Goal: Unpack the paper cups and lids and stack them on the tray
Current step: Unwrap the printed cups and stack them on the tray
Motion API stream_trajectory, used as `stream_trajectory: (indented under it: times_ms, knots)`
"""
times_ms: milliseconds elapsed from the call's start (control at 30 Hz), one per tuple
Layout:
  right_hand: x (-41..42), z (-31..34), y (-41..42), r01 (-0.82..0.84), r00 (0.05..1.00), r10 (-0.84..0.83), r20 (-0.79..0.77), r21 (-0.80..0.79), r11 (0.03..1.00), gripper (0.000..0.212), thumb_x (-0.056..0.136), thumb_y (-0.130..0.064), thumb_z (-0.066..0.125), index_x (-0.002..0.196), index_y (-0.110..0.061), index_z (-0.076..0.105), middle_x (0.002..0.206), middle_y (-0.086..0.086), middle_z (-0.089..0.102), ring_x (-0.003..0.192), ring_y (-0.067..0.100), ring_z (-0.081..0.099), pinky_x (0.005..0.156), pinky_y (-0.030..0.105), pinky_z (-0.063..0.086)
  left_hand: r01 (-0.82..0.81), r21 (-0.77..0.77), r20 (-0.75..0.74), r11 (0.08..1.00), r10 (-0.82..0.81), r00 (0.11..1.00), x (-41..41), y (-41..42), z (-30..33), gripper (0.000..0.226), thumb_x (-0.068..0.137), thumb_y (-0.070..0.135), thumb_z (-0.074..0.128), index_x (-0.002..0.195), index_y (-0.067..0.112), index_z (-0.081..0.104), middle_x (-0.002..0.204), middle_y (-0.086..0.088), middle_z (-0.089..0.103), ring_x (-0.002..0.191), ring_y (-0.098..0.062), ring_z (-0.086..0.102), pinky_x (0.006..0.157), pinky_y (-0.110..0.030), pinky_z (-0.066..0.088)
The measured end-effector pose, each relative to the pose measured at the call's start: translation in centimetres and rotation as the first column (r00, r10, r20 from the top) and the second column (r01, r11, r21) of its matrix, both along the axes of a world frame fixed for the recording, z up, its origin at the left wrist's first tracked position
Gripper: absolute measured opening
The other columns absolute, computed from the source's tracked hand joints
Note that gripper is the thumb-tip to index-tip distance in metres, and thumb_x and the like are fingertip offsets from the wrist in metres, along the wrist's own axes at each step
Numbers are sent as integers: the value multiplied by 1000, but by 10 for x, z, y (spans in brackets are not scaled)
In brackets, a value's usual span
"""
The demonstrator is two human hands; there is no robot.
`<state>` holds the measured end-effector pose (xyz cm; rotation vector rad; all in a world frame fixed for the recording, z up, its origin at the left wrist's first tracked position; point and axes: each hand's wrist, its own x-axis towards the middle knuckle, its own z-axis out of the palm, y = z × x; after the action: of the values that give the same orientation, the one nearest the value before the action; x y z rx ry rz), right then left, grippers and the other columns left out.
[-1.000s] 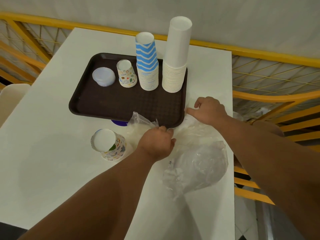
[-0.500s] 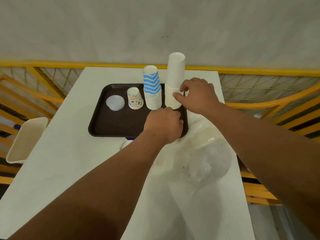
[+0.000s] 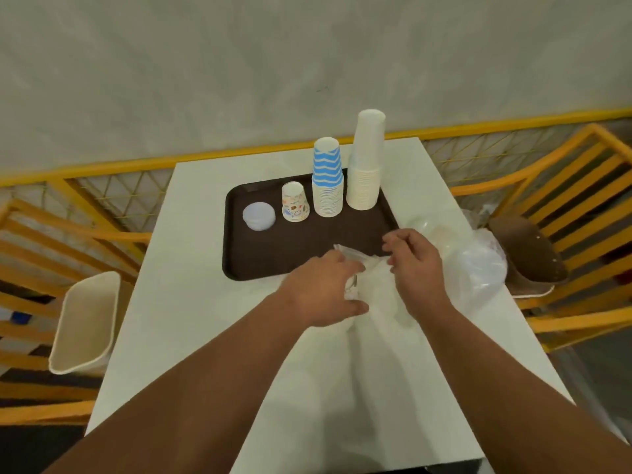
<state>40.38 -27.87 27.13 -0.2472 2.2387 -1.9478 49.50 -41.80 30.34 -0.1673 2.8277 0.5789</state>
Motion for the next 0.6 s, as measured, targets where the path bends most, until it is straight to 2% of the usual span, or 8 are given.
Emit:
stream_trajectory:
  times_ms: [67, 133, 233, 300, 367, 467, 533, 600]
  knots:
    - [23, -26, 10, 33, 994, -36, 106, 30, 999, 22, 88, -16, 53, 74, -26, 67, 78, -3, 67, 72, 14, 58, 71, 34, 49, -43, 63, -3, 997, 44, 999, 8, 2, -15, 55, 90, 42, 64, 140, 35, 42, 147, 2, 31, 120, -22, 52, 94, -34, 48]
    - [40, -51, 15, -28, 977, -1, 214, 131, 991, 27, 88, -7, 53, 75, -27, 68, 82, -5, 68, 78, 17, 61, 74, 36, 51, -105, 147, -22, 983, 110, 994, 12, 1, -23, 43, 93, 35, 60, 134, 36, 45, 143, 3, 32, 115, -21, 55, 90, -29, 47]
    - [51, -80, 14, -291, 892, 198, 406, 180, 940, 32, 85, -11, 65, 108, -33, 61, 107, -8, 62, 96, 17, 61, 80, 29, 51, -138, 200, -25, 970, 146, 989, 9, -6, -26, 40, 94, 33, 59, 131, 36, 46, 136, 4, 35, 110, -21, 56, 91, -31, 48]
    - [51, -90, 10, -473, 850, 370, 374, 236, 849, 56, 81, -23, 76, 126, -39, 47, 116, -17, 56, 105, 8, 57, 83, 20, 45, -187, 248, -22, 951, 198, 980, 5, -14, -25, 39, 93, 31, 61, 129, 37, 47, 132, 5, 38, 109, -18, 55, 91, -29, 47]
    - [52, -94, -1, -542, 838, 474, 271, 303, 784, 63, 79, -35, 78, 129, -43, 41, 120, -25, 53, 110, 1, 53, 89, 15, 44, -247, 293, -29, 924, 267, 963, 2, -22, -25, 38, 92, 29, 62, 126, 37, 49, 125, 5, 41, 110, -18, 53, 92, -29, 49]
    - [56, -105, -19, -514, 858, 462, 226, 365, 776, 82, 76, -51, 76, 143, -34, 32, 140, -18, 45, 126, 5, 46, 108, 27, 39, -297, 351, -20, 888, 324, 946, 1, -31, -27, 34, 91, 27, 63, 121, 37, 50, 121, 3, 45, 111, -21, 53, 92, -35, 54]
    - [60, -110, -26, -474, 881, 427, 206, 366, 801, 87, 75, -54, 75, 145, -34, 29, 143, -17, 43, 129, 6, 44, 109, 29, 39, -334, 403, 9, 852, 361, 932, 3, -36, -28, 32, 91, 26, 64, 117, 39, 49, 120, 2, 47, 112, -22, 53, 90, -37, 56]
    - [65, -110, -32, -441, 898, 408, 166, 347, 828, 77, 75, -51, 77, 138, -39, 35, 133, -22, 48, 123, 5, 51, 103, 25, 45, -380, 483, 70, 789, 398, 915, 6, -43, -31, 31, 92, 25, 63, 116, 39, 49, 122, 2, 48, 113, -25, 54, 86, -38, 58]
